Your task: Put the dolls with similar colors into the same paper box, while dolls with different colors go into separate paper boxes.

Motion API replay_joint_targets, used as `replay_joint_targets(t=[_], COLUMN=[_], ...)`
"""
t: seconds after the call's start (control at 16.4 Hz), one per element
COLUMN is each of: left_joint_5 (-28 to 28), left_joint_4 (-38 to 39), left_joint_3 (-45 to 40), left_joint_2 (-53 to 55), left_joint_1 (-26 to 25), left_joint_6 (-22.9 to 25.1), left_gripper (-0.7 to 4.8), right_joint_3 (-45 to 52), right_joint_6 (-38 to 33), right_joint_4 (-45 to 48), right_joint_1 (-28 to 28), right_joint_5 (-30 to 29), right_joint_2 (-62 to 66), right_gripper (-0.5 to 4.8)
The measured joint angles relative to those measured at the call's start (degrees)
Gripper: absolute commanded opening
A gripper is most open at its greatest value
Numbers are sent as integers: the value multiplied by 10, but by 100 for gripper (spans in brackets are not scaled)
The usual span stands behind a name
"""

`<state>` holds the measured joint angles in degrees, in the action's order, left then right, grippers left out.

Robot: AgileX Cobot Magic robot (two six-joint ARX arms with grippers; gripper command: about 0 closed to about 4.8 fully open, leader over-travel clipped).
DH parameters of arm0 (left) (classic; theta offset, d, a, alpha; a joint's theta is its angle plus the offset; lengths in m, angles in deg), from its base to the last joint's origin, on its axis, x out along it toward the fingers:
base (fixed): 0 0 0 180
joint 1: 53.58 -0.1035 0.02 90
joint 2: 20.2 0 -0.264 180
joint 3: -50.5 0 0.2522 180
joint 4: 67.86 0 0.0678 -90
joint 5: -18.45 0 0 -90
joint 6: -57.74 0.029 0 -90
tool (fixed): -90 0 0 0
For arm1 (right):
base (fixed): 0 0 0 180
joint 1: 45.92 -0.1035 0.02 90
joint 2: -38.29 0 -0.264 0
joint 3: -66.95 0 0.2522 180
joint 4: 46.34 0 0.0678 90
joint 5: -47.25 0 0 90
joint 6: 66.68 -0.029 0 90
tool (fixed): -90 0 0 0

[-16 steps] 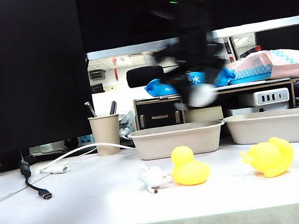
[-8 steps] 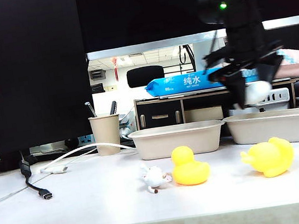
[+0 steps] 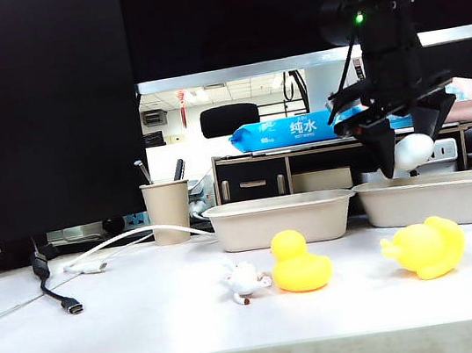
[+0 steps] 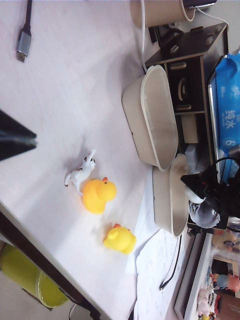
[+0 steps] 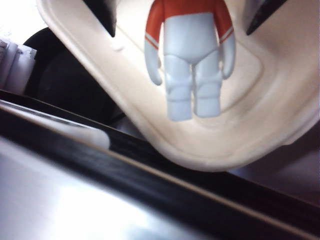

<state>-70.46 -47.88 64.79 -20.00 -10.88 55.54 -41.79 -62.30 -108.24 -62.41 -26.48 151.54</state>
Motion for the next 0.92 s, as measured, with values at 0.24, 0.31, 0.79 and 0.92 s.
replay_joint_targets(t=[0.24,0.31,0.79,0.92], left_joint_5=[0,0,0,0], left_joint_4=[0,0,-3,-1], left_joint_3=[0,0,0,0], left_joint_2=[0,0,43,89], left_joint_1=[0,0,0,0], left_joint_6=[0,0,0,0], left_gripper=[-5,-5,-5,-5], right_joint_3=[0,0,0,0], right_joint_6=[-9,-14,-37,-41], right_joint_4=[1,0,-44,-70], right_joint_1=[0,0,-5,-21], right_joint_5=[0,0,-85,-134], right_joint_2=[0,0,-4,-7], right_gripper=[381,382,333,333])
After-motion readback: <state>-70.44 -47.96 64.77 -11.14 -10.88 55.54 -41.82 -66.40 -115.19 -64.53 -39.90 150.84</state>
